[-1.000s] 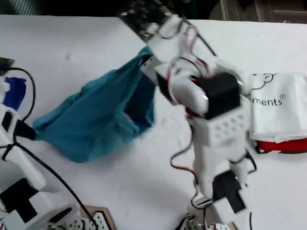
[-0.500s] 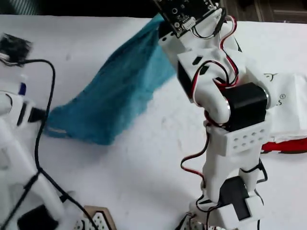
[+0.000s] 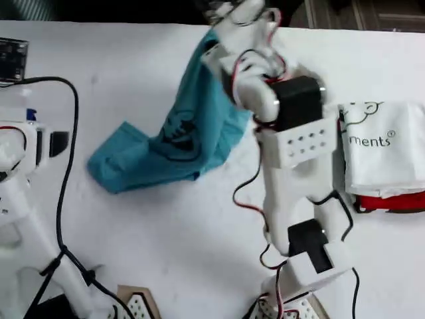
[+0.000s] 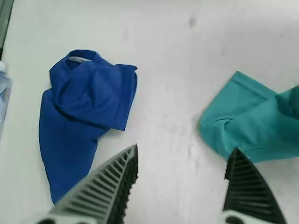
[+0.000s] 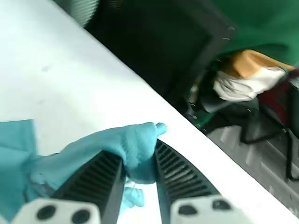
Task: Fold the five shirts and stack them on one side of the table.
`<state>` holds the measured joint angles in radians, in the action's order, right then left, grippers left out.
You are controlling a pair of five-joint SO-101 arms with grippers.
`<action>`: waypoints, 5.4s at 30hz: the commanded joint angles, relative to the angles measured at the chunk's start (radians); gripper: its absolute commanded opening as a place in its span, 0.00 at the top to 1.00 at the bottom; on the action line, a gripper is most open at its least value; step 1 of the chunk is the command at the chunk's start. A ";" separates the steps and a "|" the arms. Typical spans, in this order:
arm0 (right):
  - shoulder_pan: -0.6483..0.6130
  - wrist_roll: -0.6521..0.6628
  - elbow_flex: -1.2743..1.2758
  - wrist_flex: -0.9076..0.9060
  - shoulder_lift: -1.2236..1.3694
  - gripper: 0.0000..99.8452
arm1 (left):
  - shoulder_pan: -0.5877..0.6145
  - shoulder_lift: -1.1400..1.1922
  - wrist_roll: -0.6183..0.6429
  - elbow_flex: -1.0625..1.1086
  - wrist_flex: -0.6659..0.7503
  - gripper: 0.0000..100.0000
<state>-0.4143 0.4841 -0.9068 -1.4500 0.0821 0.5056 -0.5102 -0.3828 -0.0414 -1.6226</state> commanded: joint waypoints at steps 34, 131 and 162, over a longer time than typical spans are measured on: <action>-0.435 0.839 -0.364 0.252 0.068 0.98 | 0.174 -0.028 0.141 0.021 0.147 0.70; 0.357 0.216 -0.425 -0.262 0.027 0.98 | -0.048 0.148 -0.319 0.167 0.026 0.72; 0.538 0.038 0.272 -0.079 0.022 0.98 | -0.855 0.176 0.381 0.603 0.678 0.74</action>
<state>0.1120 0.5317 -0.6291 -1.5159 0.1450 -0.2677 -0.3307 -0.0299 0.5309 -1.0472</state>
